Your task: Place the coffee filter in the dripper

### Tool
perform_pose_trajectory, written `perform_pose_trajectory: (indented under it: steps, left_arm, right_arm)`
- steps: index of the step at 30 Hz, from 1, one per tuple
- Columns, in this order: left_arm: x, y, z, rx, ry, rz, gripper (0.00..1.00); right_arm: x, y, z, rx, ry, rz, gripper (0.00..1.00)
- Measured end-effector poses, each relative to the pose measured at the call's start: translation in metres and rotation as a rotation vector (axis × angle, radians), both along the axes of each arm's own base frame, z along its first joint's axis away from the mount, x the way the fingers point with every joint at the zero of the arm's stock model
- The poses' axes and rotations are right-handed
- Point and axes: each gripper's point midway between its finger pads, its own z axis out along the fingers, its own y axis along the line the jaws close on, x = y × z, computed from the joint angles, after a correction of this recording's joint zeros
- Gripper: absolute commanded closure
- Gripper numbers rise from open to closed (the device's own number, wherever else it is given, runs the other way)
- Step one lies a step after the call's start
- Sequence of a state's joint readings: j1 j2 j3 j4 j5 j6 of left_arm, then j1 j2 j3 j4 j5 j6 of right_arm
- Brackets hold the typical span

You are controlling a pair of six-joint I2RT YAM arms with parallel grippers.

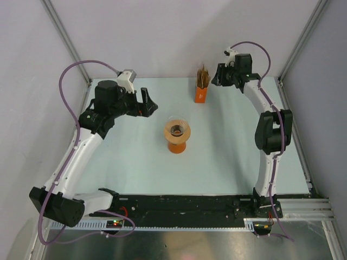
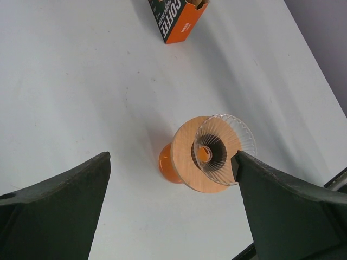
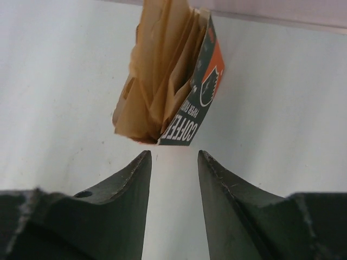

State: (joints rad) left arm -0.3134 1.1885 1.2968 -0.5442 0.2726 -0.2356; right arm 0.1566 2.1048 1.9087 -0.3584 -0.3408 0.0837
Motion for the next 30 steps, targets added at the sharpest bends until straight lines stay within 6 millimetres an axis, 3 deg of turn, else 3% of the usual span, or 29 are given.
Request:
perform_pose_trajectory:
  steps: [14, 30]
  left_arm:
    - [0.006, -0.002, -0.012, -0.012, 0.047, -0.005, 0.00]
    - [0.006, -0.002, -0.013, -0.028, 0.061, -0.008, 0.00]
  right_arm:
    - [0.045, -0.010, 0.018, 0.239, -0.015, 0.021, 0.59]
    - [0.049, 0.013, -0.003, 0.284, 0.044, 0.058, 0.63]
